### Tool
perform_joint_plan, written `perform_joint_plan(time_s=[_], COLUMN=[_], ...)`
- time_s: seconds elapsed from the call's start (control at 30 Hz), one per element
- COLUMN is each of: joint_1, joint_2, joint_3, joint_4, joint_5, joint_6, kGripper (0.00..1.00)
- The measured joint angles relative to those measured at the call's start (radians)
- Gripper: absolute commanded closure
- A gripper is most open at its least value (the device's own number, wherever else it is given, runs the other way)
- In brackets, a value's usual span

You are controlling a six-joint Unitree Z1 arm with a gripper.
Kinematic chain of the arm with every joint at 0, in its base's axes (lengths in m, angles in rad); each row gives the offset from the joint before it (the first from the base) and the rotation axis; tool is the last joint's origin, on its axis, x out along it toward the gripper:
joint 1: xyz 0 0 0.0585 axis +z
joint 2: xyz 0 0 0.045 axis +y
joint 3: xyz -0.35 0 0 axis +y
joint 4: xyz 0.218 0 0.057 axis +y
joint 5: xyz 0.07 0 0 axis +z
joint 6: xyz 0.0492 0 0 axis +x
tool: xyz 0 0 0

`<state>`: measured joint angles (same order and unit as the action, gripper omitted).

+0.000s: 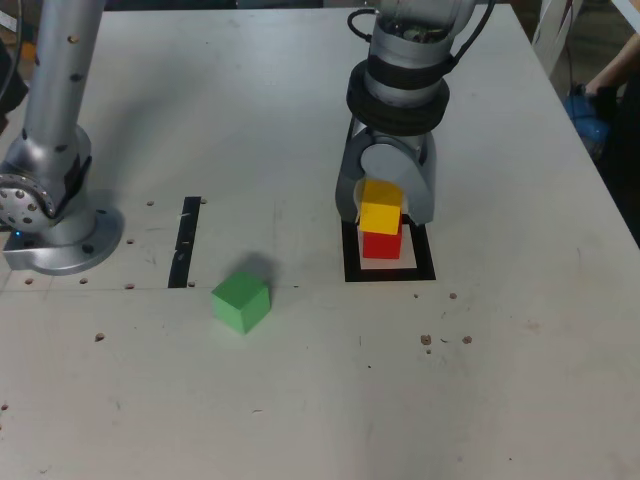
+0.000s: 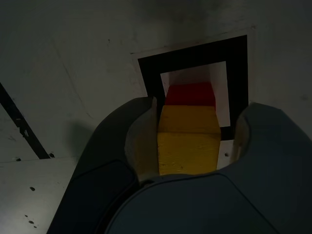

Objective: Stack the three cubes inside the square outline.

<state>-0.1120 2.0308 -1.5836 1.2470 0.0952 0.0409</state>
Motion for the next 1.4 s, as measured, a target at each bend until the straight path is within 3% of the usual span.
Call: perform_joint_plan(time_s=[0.37, 0.5, 0.73, 0.97, 1.07, 1.23, 1.33, 1.4], joint_1=[-0.029, -0.097, -0.261, -0.405, -0.449, -0.479, -0.479, -0.479], joint_2=[-0.133, -0.208, -0.311, -0.349, -0.351, -0.3, -0.286, -0.286], joint_3=[0.0, 0.009, 0.159, 0.336, 0.409, 0.538, 0.572, 0.573], joint_4=[0.048, 0.068, 0.092, 0.091, 0.042, -0.128, -0.218, -0.235], joint_5=[-0.002, -0.011, -0.03, -0.03, -0.023, -0.02, -0.027, -0.027], joint_6=[-0.007, -0.019, -0.041, -0.004, -0.008, -0.013, -0.013, -0.012], kGripper=[0.0, 0.0, 0.0, 0.01, 0.01, 0.02, 0.07, 0.13])
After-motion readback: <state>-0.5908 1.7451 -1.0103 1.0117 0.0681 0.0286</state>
